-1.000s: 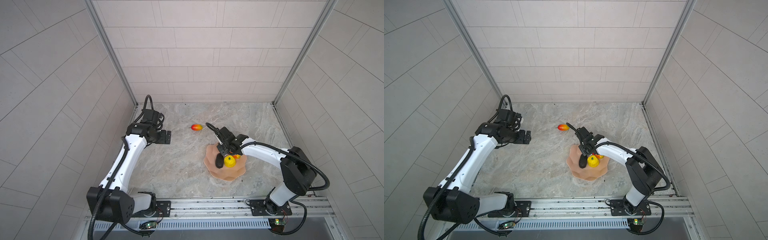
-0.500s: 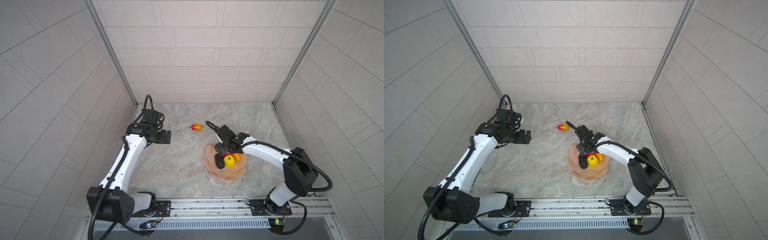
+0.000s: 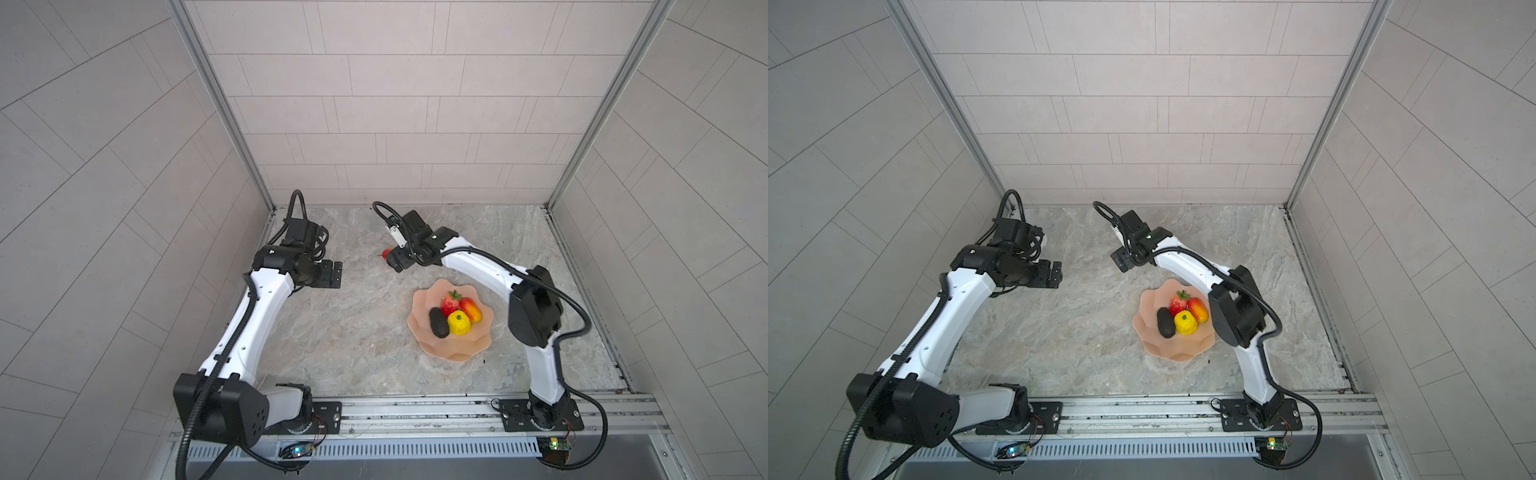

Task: Place and organize the fake fruits in the fruit bowl
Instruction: 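Grasp the remaining red-yellow mango farther from the robot with the right gripper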

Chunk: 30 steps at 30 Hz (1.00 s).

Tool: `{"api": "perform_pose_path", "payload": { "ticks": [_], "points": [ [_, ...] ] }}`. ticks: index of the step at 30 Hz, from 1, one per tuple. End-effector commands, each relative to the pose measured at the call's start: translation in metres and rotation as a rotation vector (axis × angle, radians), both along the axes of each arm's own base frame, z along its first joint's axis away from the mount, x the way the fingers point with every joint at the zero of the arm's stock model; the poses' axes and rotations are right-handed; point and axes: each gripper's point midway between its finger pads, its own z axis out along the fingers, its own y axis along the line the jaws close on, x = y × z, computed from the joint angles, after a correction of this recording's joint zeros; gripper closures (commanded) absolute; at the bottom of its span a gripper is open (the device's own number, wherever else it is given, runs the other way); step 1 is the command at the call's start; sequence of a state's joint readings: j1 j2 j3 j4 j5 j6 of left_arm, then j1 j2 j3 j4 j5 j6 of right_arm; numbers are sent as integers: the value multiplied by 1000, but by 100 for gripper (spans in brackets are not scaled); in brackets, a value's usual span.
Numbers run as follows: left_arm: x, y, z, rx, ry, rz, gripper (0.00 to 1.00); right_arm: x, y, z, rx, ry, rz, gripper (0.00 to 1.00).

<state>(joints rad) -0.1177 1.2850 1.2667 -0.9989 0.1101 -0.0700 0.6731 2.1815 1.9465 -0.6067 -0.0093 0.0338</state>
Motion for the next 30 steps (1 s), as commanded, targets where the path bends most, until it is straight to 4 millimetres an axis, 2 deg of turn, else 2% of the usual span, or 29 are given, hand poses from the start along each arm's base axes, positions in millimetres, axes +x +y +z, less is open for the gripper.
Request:
{"api": "perform_pose_path", "payload": {
  "ticks": [1, 7, 15, 19, 25, 27, 30],
  "points": [
    [-1, 3, -3, 14, 11, -1, 0, 6, 7, -23, -51, 80, 60, 7],
    [-2, 2, -2, 13, 9, -5, 0, 35, 18, -54, -50, 111, 57, 9],
    [-2, 3, -2, 14, 10, -3, 0, 49, 14, -91, -43, 145, 43, 15],
    [-2, 4, -2, 17, 11, 0, 0, 53, 11, -98, -33, 155, 36, 25],
    [-2, 4, -3, 20, 15, -1, 0, 55, 11, -94, -19, 151, 21, 40],
    [-2, 4, -3, 20, 14, 0, 0, 55, 12, -90, -12, 149, 21, 48],
    [-1, 4, -3, 18, 14, -1, 0, 53, 12, -80, -3, 147, 17, 66]
  ]
}}
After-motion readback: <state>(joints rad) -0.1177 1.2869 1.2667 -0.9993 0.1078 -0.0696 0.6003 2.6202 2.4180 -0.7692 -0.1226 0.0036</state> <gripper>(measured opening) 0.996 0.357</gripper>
